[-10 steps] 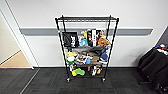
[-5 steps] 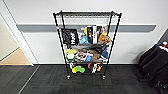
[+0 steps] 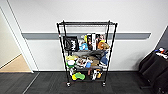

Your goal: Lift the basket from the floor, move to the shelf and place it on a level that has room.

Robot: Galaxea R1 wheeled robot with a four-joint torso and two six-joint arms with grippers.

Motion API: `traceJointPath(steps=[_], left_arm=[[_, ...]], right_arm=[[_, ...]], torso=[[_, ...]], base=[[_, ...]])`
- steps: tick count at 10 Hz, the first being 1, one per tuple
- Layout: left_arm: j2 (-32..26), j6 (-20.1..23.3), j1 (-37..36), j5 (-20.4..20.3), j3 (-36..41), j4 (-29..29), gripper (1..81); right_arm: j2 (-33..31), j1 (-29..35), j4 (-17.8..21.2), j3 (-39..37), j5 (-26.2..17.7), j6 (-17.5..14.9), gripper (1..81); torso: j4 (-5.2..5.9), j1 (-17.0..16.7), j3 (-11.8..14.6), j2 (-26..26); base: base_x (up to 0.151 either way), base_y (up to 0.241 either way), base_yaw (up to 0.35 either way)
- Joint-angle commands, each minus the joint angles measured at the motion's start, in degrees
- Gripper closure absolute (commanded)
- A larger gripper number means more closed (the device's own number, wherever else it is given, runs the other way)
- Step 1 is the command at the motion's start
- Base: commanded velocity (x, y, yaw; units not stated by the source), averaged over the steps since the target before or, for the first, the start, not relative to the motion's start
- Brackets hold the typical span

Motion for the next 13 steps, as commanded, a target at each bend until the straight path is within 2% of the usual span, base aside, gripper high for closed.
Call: traceJointPath(steps=[1,2,4,5,6,8,9,13], left_arm=[[-1.8,-0.1,-3.7,-3.1,4.3,-1.6,81.1],[-2.1,0.0,-2.5,-4.4,4.4,-1.5,81.1],[-2.3,1.0,-0.2,-6.7,4.4,-1.5,81.1],[-2.2,1.1,0.3,-6.7,4.4,-1.5,81.1],[-2.1,1.1,0.8,-6.7,4.4,-1.5,81.1],[-1.4,1.1,1.5,-6.7,4.4,-0.9,81.1],[-1.0,1.1,1.9,-6.7,4.3,-0.7,81.1],[0.0,1.1,3.1,-6.6,3.7,-0.4,81.1]], right_arm=[[-0.4,6.3,-1.4,4.1,-3.4,1.0,81.1],[-0.4,6.2,-2.5,3.8,-4.2,1.0,81.1],[-0.2,5.7,-4.6,2.6,-6.9,1.0,81.1],[-0.3,5.1,-4.8,2.4,-6.9,1.0,81.1],[-0.4,4.3,-4.9,2.2,-6.9,1.0,81.1],[-0.6,2.7,-4.6,2.2,-6.1,1.1,81.1],[-0.8,2.0,-4.6,1.9,-6.0,1.1,81.1],[-0.8,0.4,-4.6,2.0,-4.3,1.0,81.1]], torso=[[0.00,0.0,1.8,0.0],[0.00,0.0,1.2,0.0],[0.00,-0.1,2.1,-0.1],[0.00,-0.1,2.0,-0.1],[0.00,-0.1,3.8,-0.1],[0.00,-0.1,4.7,-0.1],[0.00,-0.1,3.5,-0.1],[-0.02,-0.2,4.1,-0.2]], base=[[0.000,0.000,0.000],[0.000,0.000,0.000],[0.000,0.000,0.000],[0.000,0.000,0.000],[0.000,0.000,0.000],[0.000,0.000,0.000],[0.000,0.000,0.000],[0.000,0.000,0.000]])
